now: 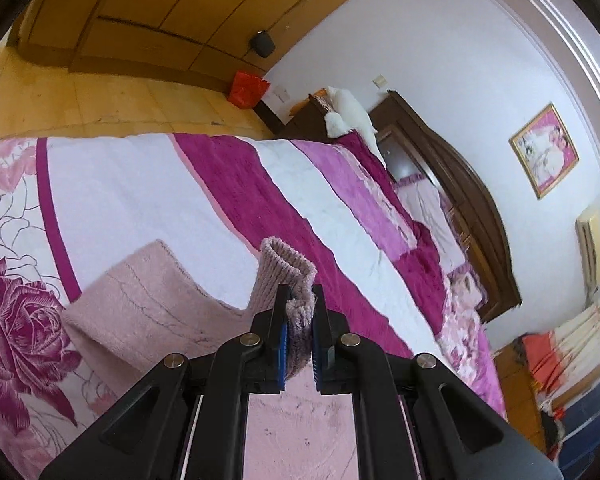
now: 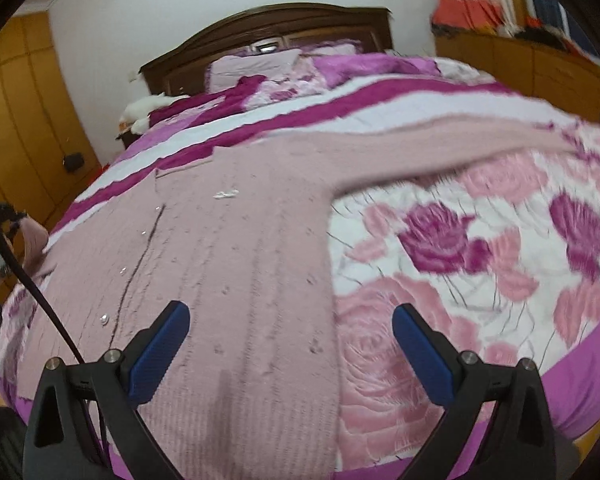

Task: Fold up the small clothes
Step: 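Lift the sleeve cuff with the left tool and lay it across the cardigan body, then open the left tool to release the sleeve on the cardigan body, then reach the right tool to the other sleeve cuff and grasp it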

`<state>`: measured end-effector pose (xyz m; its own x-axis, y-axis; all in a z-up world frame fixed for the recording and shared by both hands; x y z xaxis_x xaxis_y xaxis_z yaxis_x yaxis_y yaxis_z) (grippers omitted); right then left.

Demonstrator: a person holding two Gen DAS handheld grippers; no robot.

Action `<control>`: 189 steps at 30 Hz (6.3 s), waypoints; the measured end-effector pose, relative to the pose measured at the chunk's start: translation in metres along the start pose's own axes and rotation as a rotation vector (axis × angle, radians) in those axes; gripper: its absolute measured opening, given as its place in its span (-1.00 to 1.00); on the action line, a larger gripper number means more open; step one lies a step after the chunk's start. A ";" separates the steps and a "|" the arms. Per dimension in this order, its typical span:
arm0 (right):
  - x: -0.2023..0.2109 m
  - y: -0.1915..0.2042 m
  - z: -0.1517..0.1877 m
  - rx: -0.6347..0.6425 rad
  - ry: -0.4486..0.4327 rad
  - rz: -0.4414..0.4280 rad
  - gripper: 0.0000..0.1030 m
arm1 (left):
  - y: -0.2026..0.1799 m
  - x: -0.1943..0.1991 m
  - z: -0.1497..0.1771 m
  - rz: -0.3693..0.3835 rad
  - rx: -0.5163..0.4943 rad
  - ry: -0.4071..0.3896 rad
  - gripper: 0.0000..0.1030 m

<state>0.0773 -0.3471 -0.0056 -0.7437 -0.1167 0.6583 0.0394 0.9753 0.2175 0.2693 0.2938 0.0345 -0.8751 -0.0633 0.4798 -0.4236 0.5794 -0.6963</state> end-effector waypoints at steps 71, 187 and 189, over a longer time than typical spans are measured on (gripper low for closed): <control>-0.016 -0.083 0.008 -0.040 -0.140 -0.009 1.00 | -0.234 -0.057 0.346 0.084 -0.574 0.295 -1.00; -0.063 -0.415 -0.146 -0.594 -0.330 -0.041 0.56 | -0.018 0.091 0.232 -0.277 -0.712 0.193 -0.42; -0.060 -0.419 -0.143 -0.616 -0.343 -0.040 0.44 | -0.018 0.091 0.233 -0.279 -0.718 0.190 -0.42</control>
<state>0.2002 -0.7760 -0.0333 -0.9169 0.0141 0.3988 0.3027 0.6757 0.6722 0.1432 0.0885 -0.0336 -0.6768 -0.1812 0.7135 -0.3104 0.9491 -0.0535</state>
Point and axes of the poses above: each gripper's, at about its wrist camera, not at the fingertips, and x roughly against the way its jaws point, y to its left, z to its underside, the point moved 1 cm from there along -x, roughly the way its jaws point, and after that the axes turned 2 degrees about x, right-handed, at the moved point
